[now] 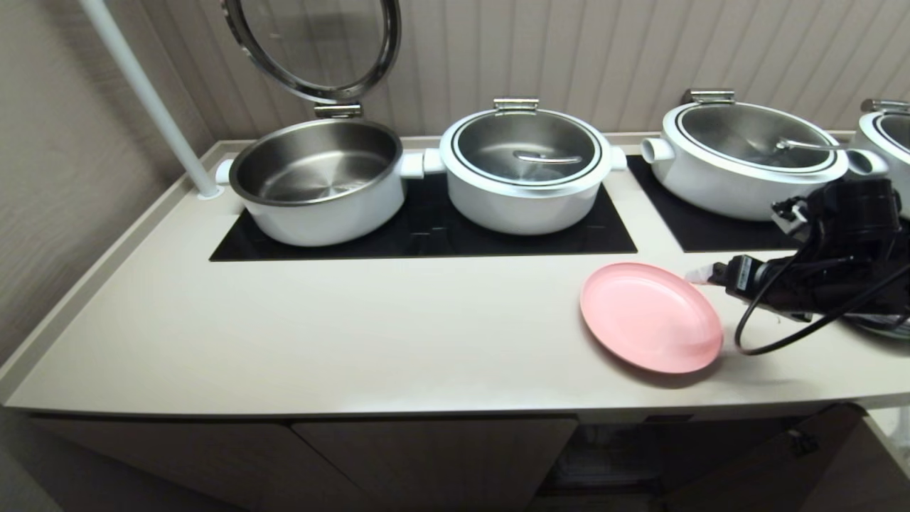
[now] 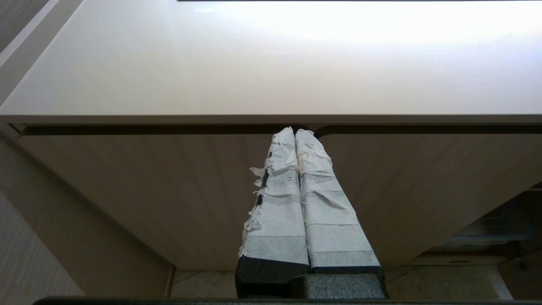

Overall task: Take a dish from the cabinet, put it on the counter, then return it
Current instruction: Pick up the plate from the table

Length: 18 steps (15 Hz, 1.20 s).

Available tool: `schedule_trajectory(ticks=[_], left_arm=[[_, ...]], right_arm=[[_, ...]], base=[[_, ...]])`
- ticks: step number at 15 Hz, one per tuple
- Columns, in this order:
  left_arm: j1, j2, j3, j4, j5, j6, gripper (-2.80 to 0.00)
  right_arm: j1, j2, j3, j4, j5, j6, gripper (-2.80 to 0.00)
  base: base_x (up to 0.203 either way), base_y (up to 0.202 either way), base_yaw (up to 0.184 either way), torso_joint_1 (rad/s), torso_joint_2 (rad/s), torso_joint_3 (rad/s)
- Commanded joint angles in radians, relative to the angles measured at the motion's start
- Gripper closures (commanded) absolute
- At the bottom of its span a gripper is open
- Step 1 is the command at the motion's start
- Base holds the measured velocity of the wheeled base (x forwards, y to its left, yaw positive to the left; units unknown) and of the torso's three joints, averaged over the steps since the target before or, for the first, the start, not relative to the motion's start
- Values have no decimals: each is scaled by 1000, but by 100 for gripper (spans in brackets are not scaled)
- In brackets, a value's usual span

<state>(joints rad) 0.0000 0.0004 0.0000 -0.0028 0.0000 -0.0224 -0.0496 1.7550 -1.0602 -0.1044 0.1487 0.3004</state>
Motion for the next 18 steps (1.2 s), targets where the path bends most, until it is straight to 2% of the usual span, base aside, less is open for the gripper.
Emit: schedule_trajectory(ticks=[1,4,7,10,11,18], left_arm=[[0,0,0,0,0,-1,0],[0,0,0,0,0,-1,0],[0,0,0,0,0,-1,0],[0,0,0,0,0,-1,0],[0,0,0,0,0,-1,0],[0,0,0,0,0,-1,0]], right_arm=[[-1,-6,5,-49,-15,-66,-280],[-1,-16,25,-190,-58,-166,-280],[-1,-32,92,-387,-63,-281,-280],[0,-56,153,-508,-58,-342,-280],[0,-66,172,-529,-58,-343,0],[31,-188,400,-688,-59,-337,0]], base=[[0,0,0,0,0,0],[0,0,0,0,0,0],[0,0,0,0,0,0],[0,0,0,0,0,0],[0,0,0,0,0,0],[0,0,0,0,0,0]])
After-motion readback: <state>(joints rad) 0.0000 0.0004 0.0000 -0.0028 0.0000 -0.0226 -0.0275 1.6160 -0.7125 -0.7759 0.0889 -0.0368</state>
